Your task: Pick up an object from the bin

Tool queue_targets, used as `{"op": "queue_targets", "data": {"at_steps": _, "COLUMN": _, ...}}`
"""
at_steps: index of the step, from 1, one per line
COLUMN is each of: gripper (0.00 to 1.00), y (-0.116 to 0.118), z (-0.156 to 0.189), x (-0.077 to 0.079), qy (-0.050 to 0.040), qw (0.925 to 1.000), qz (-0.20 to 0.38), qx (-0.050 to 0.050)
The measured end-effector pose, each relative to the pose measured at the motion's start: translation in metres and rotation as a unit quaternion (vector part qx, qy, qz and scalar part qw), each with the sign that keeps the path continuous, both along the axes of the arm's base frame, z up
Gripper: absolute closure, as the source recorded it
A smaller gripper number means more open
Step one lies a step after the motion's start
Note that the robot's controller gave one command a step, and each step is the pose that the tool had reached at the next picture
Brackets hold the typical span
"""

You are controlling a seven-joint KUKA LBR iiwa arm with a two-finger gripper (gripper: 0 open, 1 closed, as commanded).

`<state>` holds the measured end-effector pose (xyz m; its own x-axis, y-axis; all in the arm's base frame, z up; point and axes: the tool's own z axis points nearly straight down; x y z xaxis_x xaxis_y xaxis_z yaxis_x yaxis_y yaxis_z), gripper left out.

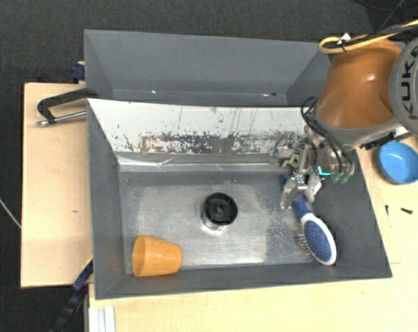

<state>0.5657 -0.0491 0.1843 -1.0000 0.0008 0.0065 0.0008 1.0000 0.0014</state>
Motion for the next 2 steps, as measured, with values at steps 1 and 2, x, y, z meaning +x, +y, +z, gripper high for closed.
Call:
{"op": "queue_targets", "data": {"at_steps": 1, "gripper": 0.0, "y": 0.051, "z": -0.113, "x": -0.016, "qy": -0.0062, "qw": 0.999, "qz": 0.044, "qx": 0.0}}
{"op": "queue_targets", "data": {"at_steps": 2, "gripper": 0.0, "y": 0.14, "z": -0.109, "x": -0.048, "qy": -0.0037, "qw": 0.992, "qz": 0.126, "qx": 0.002}}
